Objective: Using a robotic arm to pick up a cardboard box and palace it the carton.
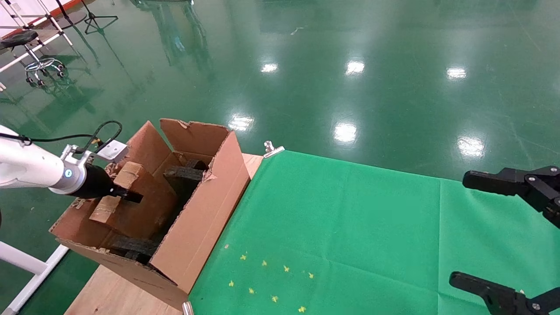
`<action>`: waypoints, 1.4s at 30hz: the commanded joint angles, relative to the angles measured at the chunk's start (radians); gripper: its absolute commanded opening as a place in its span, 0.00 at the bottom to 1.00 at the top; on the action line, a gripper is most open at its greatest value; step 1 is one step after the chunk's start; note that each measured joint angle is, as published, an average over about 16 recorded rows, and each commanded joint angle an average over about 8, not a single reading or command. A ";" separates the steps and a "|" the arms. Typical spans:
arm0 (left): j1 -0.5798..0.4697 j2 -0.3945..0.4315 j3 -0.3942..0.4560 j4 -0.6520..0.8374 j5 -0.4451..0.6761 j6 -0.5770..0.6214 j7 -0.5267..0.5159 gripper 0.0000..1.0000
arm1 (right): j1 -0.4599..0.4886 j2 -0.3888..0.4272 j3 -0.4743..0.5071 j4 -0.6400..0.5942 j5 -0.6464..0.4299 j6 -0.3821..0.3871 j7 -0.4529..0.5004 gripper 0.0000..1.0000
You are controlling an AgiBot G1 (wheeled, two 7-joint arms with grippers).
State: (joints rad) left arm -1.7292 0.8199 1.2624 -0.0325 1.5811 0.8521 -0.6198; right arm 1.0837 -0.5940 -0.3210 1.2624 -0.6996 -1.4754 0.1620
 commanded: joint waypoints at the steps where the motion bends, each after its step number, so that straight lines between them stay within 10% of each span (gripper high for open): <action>1: -0.003 -0.002 0.001 -0.002 0.001 0.003 -0.001 1.00 | 0.000 0.000 0.000 0.000 0.000 0.000 0.000 1.00; 42: -0.214 -0.126 -0.078 -0.361 -0.105 0.150 0.088 1.00 | 0.000 0.000 0.000 -0.001 0.001 0.000 0.000 1.00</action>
State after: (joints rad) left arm -1.9323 0.6916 1.1722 -0.4128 1.4647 1.0080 -0.5253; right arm 1.0838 -0.5938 -0.3214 1.2618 -0.6990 -1.4750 0.1616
